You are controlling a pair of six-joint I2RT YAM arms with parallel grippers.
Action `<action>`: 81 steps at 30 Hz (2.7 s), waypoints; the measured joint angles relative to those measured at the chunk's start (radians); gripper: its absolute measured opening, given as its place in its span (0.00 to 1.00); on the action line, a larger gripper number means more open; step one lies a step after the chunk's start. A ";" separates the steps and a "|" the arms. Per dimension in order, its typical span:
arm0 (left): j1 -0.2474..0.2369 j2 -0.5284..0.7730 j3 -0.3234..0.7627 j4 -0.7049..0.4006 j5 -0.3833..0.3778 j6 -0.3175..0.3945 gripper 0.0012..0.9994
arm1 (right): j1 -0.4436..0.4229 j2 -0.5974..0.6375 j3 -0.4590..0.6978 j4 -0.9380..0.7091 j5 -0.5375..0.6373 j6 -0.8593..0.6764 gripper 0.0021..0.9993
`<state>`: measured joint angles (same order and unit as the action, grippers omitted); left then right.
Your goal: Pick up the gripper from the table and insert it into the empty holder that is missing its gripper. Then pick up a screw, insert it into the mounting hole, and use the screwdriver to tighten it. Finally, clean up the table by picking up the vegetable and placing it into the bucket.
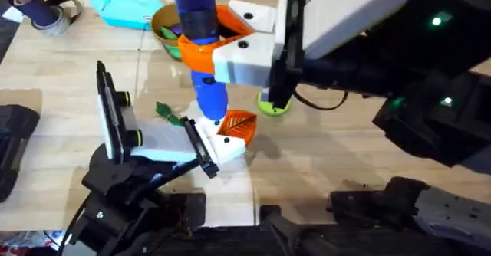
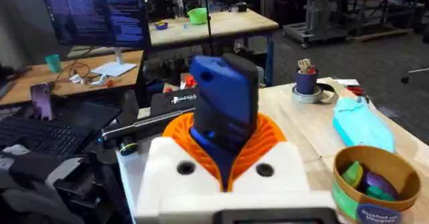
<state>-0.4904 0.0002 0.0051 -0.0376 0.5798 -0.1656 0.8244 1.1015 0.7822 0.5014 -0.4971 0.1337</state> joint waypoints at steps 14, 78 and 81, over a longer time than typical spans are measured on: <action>0.000 0.000 0.000 0.008 0.000 -0.002 0.01 | -0.002 -0.009 0.000 0.000 0.002 0.000 0.02; 0.000 0.000 0.000 -0.004 0.000 -0.002 0.01 | -0.428 0.528 0.002 -0.365 0.458 -1.181 0.99; 0.000 0.000 0.000 -0.004 0.000 -0.002 0.01 | -0.423 0.525 0.002 -0.378 0.459 -1.122 1.00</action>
<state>-0.4904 0.0002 0.0051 -0.0414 0.5797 -0.1677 0.4015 1.6262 0.7845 0.1235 -0.0380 -0.9880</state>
